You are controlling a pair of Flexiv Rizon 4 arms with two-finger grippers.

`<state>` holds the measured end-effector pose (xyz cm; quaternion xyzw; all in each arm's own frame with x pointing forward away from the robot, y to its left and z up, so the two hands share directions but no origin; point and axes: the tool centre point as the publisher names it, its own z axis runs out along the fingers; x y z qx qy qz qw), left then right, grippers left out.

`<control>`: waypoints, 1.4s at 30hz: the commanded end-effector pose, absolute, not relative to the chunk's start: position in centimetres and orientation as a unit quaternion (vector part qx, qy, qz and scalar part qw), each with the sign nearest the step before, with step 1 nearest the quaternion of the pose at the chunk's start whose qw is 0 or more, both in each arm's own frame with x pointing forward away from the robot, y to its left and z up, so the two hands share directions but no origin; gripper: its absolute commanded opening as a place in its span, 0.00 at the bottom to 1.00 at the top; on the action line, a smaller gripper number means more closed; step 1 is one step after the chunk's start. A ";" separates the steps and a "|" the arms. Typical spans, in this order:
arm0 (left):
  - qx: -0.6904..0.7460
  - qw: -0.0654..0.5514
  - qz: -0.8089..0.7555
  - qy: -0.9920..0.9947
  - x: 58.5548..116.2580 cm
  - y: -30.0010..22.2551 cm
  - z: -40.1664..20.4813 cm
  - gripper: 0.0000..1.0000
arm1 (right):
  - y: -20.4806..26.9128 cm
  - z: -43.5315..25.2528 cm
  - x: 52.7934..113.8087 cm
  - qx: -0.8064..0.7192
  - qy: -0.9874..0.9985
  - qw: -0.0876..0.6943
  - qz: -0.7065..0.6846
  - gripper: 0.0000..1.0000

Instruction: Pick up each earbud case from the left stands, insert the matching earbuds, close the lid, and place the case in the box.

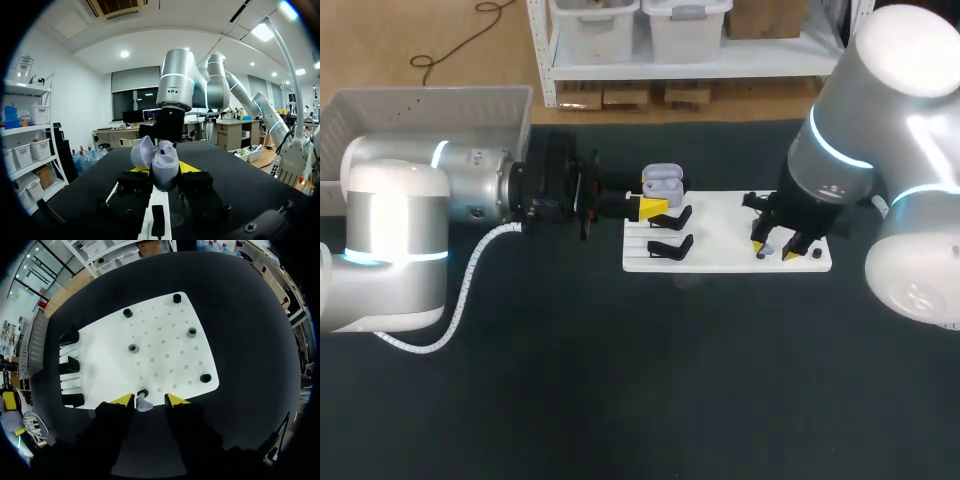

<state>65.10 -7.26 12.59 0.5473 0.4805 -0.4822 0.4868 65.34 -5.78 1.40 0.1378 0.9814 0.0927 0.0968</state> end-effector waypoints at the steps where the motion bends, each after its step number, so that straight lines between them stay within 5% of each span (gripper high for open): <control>1: 0.546 0.489 -0.481 0.481 65.0 -7.2 12.5 0.00 | -5.6 1.2 65.5 0.137 0.981 0.095 0.095 0.37; 19: 0.546 0.489 -0.481 0.481 65.0 -7.2 12.5 0.00 | -5.1 1.0 65.6 0.131 0.983 0.088 0.092 0.22; 30: 0.546 0.489 -0.481 0.481 65.0 -7.2 12.5 0.00 | -5.2 1.0 65.7 0.131 0.984 0.085 0.090 0.30; 42: 0.546 0.489 -0.481 0.481 65.0 -7.2 12.5 0.00 | -5.3 1.3 65.9 0.129 0.984 0.089 0.087 0.26</control>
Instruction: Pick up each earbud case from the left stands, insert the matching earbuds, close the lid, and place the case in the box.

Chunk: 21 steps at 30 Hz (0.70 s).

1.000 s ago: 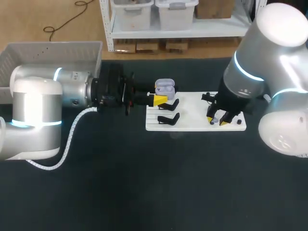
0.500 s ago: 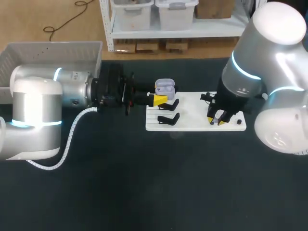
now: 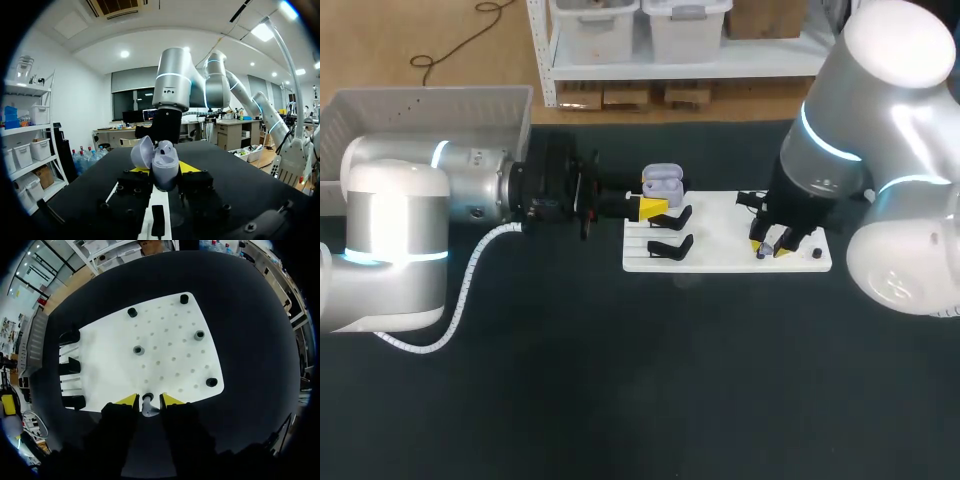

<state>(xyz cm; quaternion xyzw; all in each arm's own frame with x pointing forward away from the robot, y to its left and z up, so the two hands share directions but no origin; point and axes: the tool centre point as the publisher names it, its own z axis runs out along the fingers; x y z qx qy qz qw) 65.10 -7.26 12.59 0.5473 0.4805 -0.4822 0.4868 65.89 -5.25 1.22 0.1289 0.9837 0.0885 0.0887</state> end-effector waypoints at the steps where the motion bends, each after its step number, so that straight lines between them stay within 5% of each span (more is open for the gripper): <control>1: 0.546 0.489 -0.481 0.481 65.0 -7.2 12.5 0.00 | -5.3 1.2 65.9 0.129 0.984 0.089 0.087 0.25; 21: 0.546 0.489 -0.481 0.481 65.0 -7.2 12.5 0.00 | -5.1 1.0 65.7 0.130 0.985 0.082 0.082 0.24</control>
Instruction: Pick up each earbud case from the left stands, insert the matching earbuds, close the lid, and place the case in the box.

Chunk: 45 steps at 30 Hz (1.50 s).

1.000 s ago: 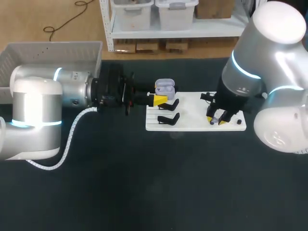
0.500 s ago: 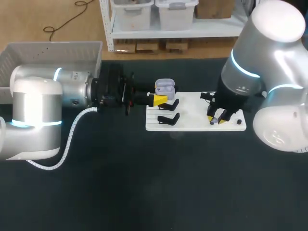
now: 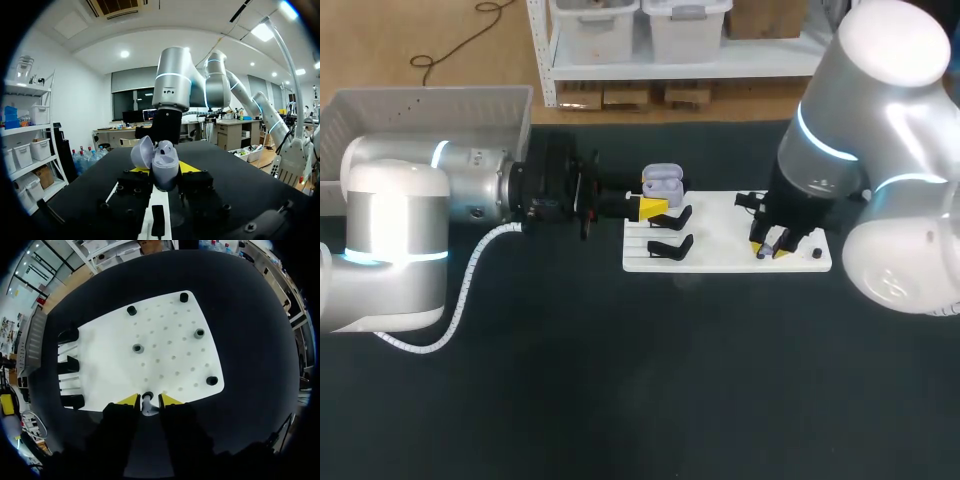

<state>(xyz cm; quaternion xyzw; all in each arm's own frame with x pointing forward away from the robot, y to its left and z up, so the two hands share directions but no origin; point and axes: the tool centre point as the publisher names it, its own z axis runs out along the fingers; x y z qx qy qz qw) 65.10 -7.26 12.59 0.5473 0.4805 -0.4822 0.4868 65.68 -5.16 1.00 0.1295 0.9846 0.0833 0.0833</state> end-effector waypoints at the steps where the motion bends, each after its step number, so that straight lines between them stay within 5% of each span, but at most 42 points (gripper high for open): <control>1: 0.546 0.489 -0.481 0.481 65.0 -7.2 12.5 0.00 | -5.1 1.0 65.7 0.130 0.985 0.082 0.082 0.24; 8: 0.546 0.489 -0.481 0.481 65.0 -7.2 12.5 0.00 | -5.0 0.9 65.7 0.132 0.985 0.081 0.080 0.21; 14: 0.546 0.489 -0.481 0.481 65.0 -7.2 12.5 0.00 | -5.1 0.8 65.6 0.134 0.985 0.080 0.079 0.00; 45: 0.546 0.489 -0.481 0.481 65.0 -7.2 12.5 0.00 | -4.8 11.6 61.5 0.074 0.988 0.037 0.133 0.00</control>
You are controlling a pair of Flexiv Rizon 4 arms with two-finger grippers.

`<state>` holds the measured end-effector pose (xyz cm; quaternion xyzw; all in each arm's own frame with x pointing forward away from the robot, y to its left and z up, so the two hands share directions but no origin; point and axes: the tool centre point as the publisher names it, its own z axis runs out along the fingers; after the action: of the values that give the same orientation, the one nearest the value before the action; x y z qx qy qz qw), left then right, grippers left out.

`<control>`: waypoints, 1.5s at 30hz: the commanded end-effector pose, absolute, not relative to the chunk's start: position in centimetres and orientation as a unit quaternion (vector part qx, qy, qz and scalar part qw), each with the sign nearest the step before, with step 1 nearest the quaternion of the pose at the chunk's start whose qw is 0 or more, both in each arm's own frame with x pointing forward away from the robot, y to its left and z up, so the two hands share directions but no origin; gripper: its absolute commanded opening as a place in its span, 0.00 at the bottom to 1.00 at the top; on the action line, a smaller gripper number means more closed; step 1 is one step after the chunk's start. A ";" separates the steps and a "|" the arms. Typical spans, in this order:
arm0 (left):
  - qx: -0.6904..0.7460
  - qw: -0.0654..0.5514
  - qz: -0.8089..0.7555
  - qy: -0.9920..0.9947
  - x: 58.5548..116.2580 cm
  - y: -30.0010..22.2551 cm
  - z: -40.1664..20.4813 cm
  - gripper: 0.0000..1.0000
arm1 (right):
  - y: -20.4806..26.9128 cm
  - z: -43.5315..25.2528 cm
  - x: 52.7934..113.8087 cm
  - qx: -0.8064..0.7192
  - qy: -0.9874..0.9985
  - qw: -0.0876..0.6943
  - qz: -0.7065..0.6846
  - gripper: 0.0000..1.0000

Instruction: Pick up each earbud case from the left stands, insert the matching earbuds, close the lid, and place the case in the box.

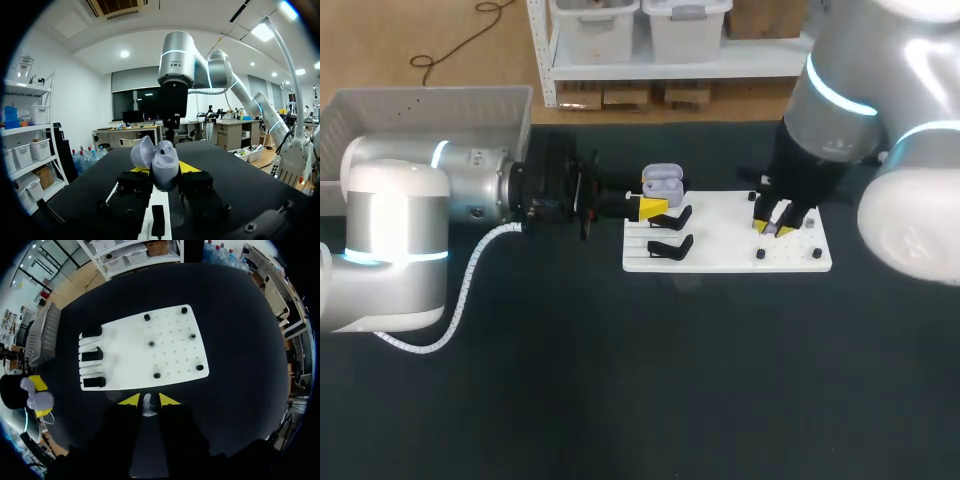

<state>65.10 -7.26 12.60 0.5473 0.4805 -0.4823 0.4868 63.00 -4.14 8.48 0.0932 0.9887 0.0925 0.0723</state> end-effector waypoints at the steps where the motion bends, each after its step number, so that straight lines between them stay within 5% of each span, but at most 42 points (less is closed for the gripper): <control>1: 0.546 0.489 -0.481 0.481 65.0 -7.2 12.5 0.00 | -4.7 12.1 61.2 0.067 0.988 0.030 0.136 0.00; 14: 0.546 0.489 -0.481 0.481 65.0 -7.2 12.5 0.00 | 0.3 20.2 58.2 -0.037 0.992 0.034 0.116 0.00; 26: 0.546 0.489 -0.481 0.481 65.0 -7.2 12.5 0.00 | 6.3 21.0 60.3 -0.084 0.992 0.057 0.072 0.00; 45: 0.546 0.489 -0.481 0.481 65.0 -7.2 12.5 0.00 | 6.6 20.8 60.7 -0.079 0.993 0.063 0.065 0.00</control>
<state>65.10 -7.26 12.60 0.5473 0.4805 -0.4822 0.4868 60.91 6.71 20.81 -0.0793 0.9929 0.0643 0.0605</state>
